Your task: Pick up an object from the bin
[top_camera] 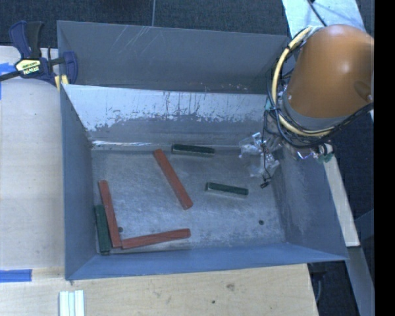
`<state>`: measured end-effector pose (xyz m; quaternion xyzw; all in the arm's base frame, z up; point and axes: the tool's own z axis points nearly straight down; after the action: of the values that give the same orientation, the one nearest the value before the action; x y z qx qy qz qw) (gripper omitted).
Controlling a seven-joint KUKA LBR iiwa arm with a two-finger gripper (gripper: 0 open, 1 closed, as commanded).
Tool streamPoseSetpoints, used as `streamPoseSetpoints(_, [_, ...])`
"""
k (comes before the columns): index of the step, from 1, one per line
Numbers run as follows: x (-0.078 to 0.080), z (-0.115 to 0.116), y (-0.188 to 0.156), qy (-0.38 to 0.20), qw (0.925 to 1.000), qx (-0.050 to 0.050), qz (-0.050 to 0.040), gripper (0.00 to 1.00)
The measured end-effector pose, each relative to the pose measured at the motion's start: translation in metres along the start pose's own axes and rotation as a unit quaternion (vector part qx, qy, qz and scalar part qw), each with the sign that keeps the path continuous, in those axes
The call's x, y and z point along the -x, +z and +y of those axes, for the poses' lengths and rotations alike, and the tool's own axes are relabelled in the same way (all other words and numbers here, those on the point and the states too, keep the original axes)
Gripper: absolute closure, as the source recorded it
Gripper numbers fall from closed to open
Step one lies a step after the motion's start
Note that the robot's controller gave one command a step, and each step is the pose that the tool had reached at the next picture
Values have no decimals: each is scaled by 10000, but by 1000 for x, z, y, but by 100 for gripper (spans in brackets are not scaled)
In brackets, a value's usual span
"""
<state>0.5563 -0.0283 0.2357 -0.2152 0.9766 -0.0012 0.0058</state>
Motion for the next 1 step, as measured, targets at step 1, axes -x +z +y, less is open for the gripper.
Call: streamPoseSetpoints(1, [-1,0,5,15,10000,20,37,0])
